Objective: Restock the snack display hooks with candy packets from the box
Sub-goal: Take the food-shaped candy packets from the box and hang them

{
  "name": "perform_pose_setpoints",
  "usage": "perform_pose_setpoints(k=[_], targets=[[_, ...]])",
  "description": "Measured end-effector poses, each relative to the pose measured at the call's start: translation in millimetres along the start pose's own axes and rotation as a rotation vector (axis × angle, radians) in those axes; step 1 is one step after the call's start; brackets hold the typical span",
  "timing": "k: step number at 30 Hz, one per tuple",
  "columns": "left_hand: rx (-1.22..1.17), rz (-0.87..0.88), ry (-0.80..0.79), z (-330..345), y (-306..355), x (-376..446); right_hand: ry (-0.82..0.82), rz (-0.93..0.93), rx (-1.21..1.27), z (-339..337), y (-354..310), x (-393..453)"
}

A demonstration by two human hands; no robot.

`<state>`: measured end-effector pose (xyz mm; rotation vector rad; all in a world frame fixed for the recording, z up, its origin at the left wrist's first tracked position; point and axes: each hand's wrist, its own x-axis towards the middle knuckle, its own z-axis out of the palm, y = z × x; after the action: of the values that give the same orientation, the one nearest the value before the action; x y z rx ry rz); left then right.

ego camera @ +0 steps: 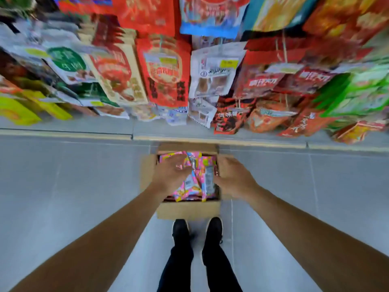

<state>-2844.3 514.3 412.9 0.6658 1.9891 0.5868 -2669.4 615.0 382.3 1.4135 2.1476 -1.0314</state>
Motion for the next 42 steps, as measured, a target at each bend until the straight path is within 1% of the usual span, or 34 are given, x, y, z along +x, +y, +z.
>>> perform_pose_setpoints(k=[4,8,15,17,19,22,24,26,28,31,35,38,40,42], targets=[[-0.031,-0.082,-0.051,43.5,-49.4,32.3,-0.022,0.052,0.018,45.5,35.4,34.9],[-0.076,-0.174,-0.094,88.7,-108.4,81.1,-0.123,0.131,0.068,110.4,76.2,85.3],[-0.126,-0.275,-0.103,154.7,-209.1,175.5,-0.198,0.199,0.105,229.5,129.0,183.4],[-0.146,-0.307,-0.081,169.0,-237.9,201.5,-0.187,0.218,0.111,257.8,138.6,213.7],[-0.177,-0.325,-0.055,178.6,-257.5,217.7,-0.125,0.235,0.131,274.0,142.2,237.6],[-0.224,-0.363,-0.033,198.9,-286.4,239.1,-0.022,0.328,0.198,304.2,152.6,279.2],[-0.251,-0.383,-0.025,212.6,-301.5,247.3,0.006,0.392,0.255,317.0,153.0,298.4],[-0.272,-0.389,-0.002,223.8,-310.4,250.7,0.038,0.433,0.258,318.8,150.3,306.7],[-0.31,-0.386,0.014,231.0,-310.7,249.9,0.08,0.44,0.204,318.8,158.0,309.1],[-0.31,-0.374,0.024,237.7,-300.2,246.2,0.197,0.429,0.17,304.9,173.6,293.5],[-0.3,-0.344,-0.021,246.1,-273.0,239.0,0.358,0.44,0.386,266.2,199.8,264.2],[-0.269,-0.304,-0.055,253.1,-253.1,236.6,0.352,0.456,0.643,243.2,215.6,242.2],[-0.267,-0.3,-0.08,257.7,-240.5,236.9,0.288,0.48,0.781,232.1,218.6,229.7],[-0.297,-0.317,-0.114,261.0,-228.1,233.5,0.189,0.461,0.87,225.1,217.1,218.7]])
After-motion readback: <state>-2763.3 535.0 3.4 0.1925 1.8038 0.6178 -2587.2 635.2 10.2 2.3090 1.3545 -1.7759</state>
